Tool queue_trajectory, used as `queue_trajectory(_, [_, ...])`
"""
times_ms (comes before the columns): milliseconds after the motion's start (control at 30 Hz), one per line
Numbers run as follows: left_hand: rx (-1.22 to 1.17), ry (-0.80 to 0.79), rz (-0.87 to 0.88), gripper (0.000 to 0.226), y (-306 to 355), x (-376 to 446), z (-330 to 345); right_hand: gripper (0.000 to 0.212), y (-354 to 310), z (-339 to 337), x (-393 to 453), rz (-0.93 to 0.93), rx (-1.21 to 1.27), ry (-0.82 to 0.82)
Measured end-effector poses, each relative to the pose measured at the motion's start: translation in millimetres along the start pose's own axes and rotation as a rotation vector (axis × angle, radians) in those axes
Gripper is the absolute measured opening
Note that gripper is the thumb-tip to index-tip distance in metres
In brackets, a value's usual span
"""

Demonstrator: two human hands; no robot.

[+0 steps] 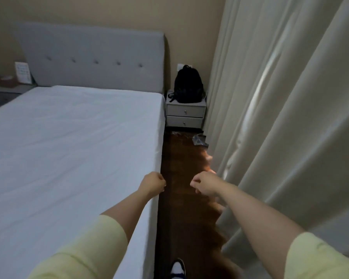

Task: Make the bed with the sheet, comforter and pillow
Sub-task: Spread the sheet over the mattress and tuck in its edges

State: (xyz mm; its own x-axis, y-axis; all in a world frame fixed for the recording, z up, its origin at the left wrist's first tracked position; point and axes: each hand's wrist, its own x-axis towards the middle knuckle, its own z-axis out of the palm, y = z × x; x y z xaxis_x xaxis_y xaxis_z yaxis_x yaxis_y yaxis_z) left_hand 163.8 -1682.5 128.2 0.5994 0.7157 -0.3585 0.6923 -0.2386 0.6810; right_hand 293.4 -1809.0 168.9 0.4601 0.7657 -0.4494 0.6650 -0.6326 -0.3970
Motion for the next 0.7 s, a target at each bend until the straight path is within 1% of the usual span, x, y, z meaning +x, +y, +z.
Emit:
queue_trajectory(100, [-0.037,-0.008,-0.021,0.025,21,67,-4,0.030,9,-45,72,-0.020,-0.042,-0.004])
queue_trajectory(233, [-0.042,0.028,-0.037,0.016,64,177,-38,0.029,8,-118,177,-0.039,-0.040,0.015])
queue_trajectory(300, [-0.048,0.049,-0.021,0.017,89,223,-55,0.029,7,-148,219,-0.041,-0.026,0.028])
queue_trajectory(467, [-0.052,-0.006,-0.002,0.026,147,330,-70,0.029,19,-213,323,-0.012,-0.028,0.017])
queue_trajectory(500, [-0.066,-0.004,-0.004,0.026,157,362,-73,0.029,20,-229,355,-0.017,-0.024,0.018])
queue_trajectory(567, [-0.084,0.018,-0.002,0.021,173,420,-81,0.030,19,-254,411,-0.040,-0.031,0.015])
queue_trajectory(633, [-0.105,0.047,-0.009,0.024,186,470,-93,0.032,14,-272,460,-0.076,-0.040,0.006])
queue_trajectory(700, [-0.126,0.074,-0.036,0.022,198,533,-104,0.032,15,-296,524,-0.110,-0.061,-0.022])
